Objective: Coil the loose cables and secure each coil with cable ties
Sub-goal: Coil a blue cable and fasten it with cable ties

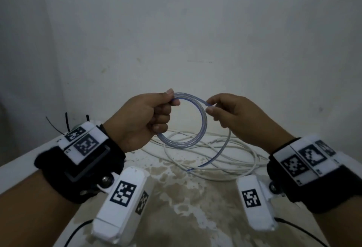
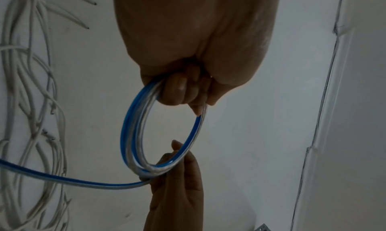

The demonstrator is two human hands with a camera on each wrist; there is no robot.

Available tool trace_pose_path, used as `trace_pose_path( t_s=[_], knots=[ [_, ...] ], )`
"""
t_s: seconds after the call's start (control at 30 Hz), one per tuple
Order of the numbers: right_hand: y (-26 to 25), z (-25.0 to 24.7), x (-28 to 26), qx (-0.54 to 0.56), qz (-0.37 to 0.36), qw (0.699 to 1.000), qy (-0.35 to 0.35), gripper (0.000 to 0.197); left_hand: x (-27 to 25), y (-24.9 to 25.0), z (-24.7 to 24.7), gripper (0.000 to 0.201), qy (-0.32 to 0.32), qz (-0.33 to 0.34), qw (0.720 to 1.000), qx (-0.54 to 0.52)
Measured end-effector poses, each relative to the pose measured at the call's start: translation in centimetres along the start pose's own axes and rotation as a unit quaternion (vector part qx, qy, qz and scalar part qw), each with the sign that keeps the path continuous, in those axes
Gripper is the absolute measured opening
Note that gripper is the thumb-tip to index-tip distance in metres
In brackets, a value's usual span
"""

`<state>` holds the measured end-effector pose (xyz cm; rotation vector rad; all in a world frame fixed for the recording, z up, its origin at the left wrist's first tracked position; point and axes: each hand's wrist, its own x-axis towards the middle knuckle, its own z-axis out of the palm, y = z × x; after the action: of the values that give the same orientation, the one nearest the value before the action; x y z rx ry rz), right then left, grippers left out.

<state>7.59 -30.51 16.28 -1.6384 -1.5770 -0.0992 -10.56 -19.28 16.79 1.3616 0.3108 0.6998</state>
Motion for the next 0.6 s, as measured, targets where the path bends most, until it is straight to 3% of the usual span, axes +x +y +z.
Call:
trace_pose_path(
  t_s=[0.1,0.17,0.23,0.3,0.37,0.47,0.6],
  knots=[
    [1.8,0.5,0.3,-0.130,-0.021,0.991,0.007,0.017,0.0,0.2,0.1,0.030,0.014,0.016,1.000,-0.006],
    [3.4,0.3,0.5,-0.262,-0.064,0.961,0.065,0.020,0.0,0.3,0.2,0.030,0.016,0.022,1.000,-0.009],
    [4.6,-0.8,0.5,-0.328,-0.061,0.933,0.132,0.018,-0.1,0.4,0.0,0.030,0.018,0.032,0.999,-0.020],
    [5.2,-2.0,0.3,-0.320,-0.035,0.929,0.180,0.013,0.0,0.5,-0.3,0.029,0.027,0.045,0.998,-0.036],
    [5.6,-2.3,-0.3,-0.265,-0.033,0.946,0.181,0.017,0.2,0.4,-0.5,0.031,0.028,0.039,0.997,-0.059],
    [5.4,-1.0,-1.6,-0.193,0.003,0.971,0.142,0.019,0.6,-0.2,-0.5,0.036,0.019,0.007,0.992,-0.128],
    [6.4,1.4,-3.7,-0.183,-0.022,0.977,0.102,0.015,1.2,-0.7,-0.5,0.031,0.023,-0.008,0.987,-0.160]
  ],
)
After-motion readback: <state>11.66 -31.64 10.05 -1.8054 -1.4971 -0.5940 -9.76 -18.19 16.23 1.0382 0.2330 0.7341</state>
